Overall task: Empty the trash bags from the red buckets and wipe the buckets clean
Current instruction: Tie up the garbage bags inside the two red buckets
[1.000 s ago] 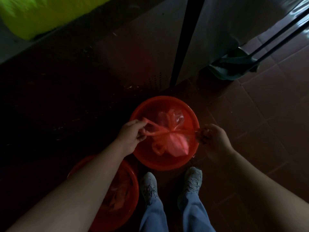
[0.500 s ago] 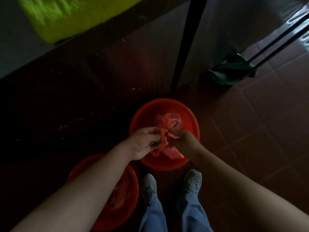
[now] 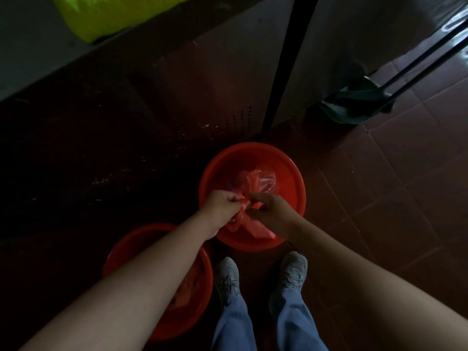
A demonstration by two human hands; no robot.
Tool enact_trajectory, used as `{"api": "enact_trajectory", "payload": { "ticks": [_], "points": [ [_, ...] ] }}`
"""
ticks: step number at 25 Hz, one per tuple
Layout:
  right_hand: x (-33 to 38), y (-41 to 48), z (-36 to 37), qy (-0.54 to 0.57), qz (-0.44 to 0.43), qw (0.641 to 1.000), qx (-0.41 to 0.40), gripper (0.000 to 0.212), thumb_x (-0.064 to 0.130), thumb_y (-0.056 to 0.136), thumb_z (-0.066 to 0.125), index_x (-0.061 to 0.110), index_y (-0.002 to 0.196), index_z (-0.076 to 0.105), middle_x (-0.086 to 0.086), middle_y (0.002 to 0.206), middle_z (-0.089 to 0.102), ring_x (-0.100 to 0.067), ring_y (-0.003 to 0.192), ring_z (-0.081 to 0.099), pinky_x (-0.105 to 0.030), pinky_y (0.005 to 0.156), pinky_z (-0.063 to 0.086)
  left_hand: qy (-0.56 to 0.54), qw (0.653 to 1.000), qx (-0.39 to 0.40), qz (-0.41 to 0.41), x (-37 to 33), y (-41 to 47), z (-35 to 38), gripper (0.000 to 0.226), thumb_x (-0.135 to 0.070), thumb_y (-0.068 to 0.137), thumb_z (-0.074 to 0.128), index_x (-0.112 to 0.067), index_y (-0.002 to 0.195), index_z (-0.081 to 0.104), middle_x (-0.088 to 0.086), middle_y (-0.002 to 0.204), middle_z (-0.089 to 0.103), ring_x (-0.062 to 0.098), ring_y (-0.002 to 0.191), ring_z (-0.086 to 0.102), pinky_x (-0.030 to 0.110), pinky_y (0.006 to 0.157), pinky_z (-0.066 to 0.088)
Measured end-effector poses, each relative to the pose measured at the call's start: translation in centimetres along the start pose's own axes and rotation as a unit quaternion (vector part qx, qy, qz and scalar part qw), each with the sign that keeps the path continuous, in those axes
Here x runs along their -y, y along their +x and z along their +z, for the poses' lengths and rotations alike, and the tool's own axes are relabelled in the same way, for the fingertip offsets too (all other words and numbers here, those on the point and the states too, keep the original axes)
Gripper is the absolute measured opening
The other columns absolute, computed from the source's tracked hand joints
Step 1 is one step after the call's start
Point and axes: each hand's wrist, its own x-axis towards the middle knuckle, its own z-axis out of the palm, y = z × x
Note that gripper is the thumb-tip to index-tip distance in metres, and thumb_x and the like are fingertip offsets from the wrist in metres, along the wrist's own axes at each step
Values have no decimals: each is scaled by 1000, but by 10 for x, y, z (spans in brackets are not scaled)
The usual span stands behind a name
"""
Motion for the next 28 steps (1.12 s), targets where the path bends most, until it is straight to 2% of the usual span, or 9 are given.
{"api": "enact_trajectory", "payload": {
  "ticks": [5, 7, 10, 14, 17, 20, 22, 24, 28],
  "points": [
    [-6, 8, 8, -68, -9, 998, -14, 31, 15, 96, 64, 25, 124, 65, 19, 100, 63, 6, 86, 59, -15, 77, 41, 38, 999, 31, 10, 3, -4, -2, 12, -10, 89, 72, -10, 78, 71, 5, 61, 58, 12, 54, 51, 22, 53, 40],
    [-8, 8, 10, -79, -12, 996, -41, 32, 17, 95, 65, 23, 127, 66, 18, 100, 62, 11, 82, 55, -9, 72, 38, 81, 996, 28, 31, 3, -1, 0, 17, -9, 89, 71, -12, 72, 69, 4, 60, 60, 13, 55, 54, 23, 53, 43],
    [-12, 5, 13, -89, 7, 991, -103, 24, 14, 95, 65, 18, 119, 71, 14, 99, 64, 16, 75, 50, -3, 65, 38, 194, 977, -4, 88, 1, 4, -1, 14, -7, 86, 69, -10, 72, 70, 3, 65, 67, 12, 57, 62, 22, 56, 49],
    [-14, 0, 19, -100, 39, 981, -161, 17, 16, 95, 65, 16, 109, 73, 12, 100, 66, 11, 73, 52, -6, 62, 40, 317, 932, -85, 152, -2, 6, -1, 12, -9, 84, 69, -8, 73, 62, 5, 77, 68, 13, 65, 66, 23, 56, 49],
    [-16, -8, 17, -22, 93, 972, -213, 8, 20, 96, 63, 20, 92, 71, 8, 83, 69, -5, 67, 65, -21, 63, 55, 352, 900, -199, 166, 0, 15, -12, 11, -11, 84, 66, -6, 91, 60, 13, 101, 61, 27, 90, 62, 33, 76, 48],
    [-28, -15, 3, 33, 197, 933, -298, 12, 22, 95, 58, 19, 87, 67, 2, 79, 67, -15, 65, 66, -40, 65, 61, 304, 913, -260, 83, 4, 24, -35, 17, -15, 85, 64, -13, 99, 54, 10, 108, 57, 29, 92, 63, 41, 81, 57],
    [-34, -17, -6, -21, 239, 919, -312, 14, 28, 94, 54, 20, 92, 65, 2, 80, 65, -19, 69, 65, -44, 66, 60, 340, 905, -239, 86, 6, 22, -36, 20, -16, 86, 61, -18, 103, 50, 5, 111, 55, 29, 90, 63, 44, 79, 58],
    [-38, -16, -12, -157, 251, 923, -247, 15, 34, 95, 48, 23, 97, 59, 3, 87, 60, -20, 76, 63, -43, 70, 58, 395, 890, -201, 105, 6, 19, -30, 21, -15, 88, 56, -21, 107, 48, 1, 116, 52, 29, 90, 62, 45, 77, 57],
    [-38, -7, -32, -290, 211, 915, -188, 20, 31, 98, 51, 24, 117, 50, -2, 103, 53, -21, 88, 56, -39, 72, 51, 407, 889, -199, 63, 5, 26, -29, 15, -17, 88, 55, -25, 101, 52, -4, 112, 54, 26, 91, 61, 40, 76, 53]
  ]
}}
